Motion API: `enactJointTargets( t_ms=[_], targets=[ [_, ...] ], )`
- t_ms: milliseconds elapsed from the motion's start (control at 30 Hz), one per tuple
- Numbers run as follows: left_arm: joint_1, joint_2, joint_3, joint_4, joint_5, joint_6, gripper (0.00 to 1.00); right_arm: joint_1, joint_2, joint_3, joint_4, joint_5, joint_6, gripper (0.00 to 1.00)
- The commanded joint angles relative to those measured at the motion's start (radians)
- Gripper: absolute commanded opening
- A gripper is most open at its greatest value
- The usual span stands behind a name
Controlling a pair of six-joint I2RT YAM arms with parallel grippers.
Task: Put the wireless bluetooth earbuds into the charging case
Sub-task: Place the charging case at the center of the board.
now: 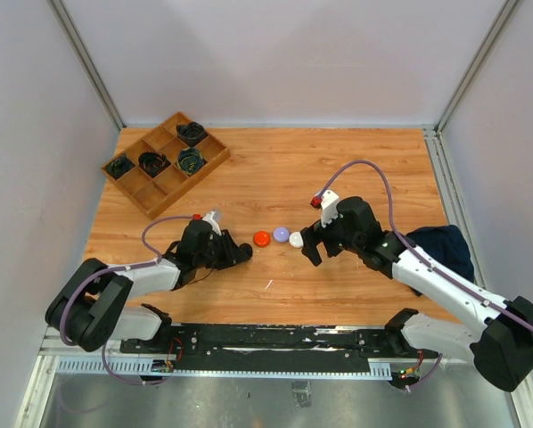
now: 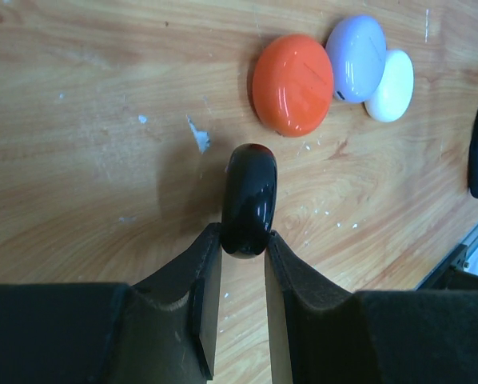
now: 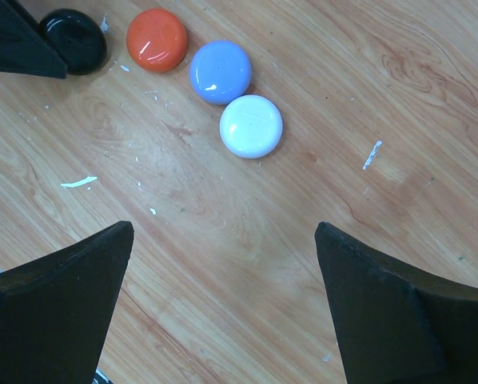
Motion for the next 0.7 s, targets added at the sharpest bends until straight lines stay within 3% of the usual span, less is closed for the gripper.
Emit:
enactJointTargets(
  t_ms=[0,100,267,500,667],
  targets=[
    [0.008,0.061,0.056,-0.006,0.027,-0.020,0.11,-0.018,-0.024,-0.015,0.021,0.022,0.021,0.98],
    [0.008,0.105,0.073,0.009,0.041,-0.036,0.15,-0.021,-0.025,-0.018,0.019,0.020,0.025,0.98],
    [0.008,0.124,0.088,-0.035,0.022,-0.046,0.36,-0.030,-0.026,-0.022,0.006,0.034,0.055,0.99],
    [0.010,0.013,0.086,-0.156,-0.073,-0.008,0.68,-0.050,-0.006,-0.003,-0.046,0.051,0.144,0.98],
    [0.018,-0.087,0.114,-0.287,-0.159,0.029,0.84,-0.050,0.077,0.103,-0.166,0.178,0.241,0.98]
  ],
)
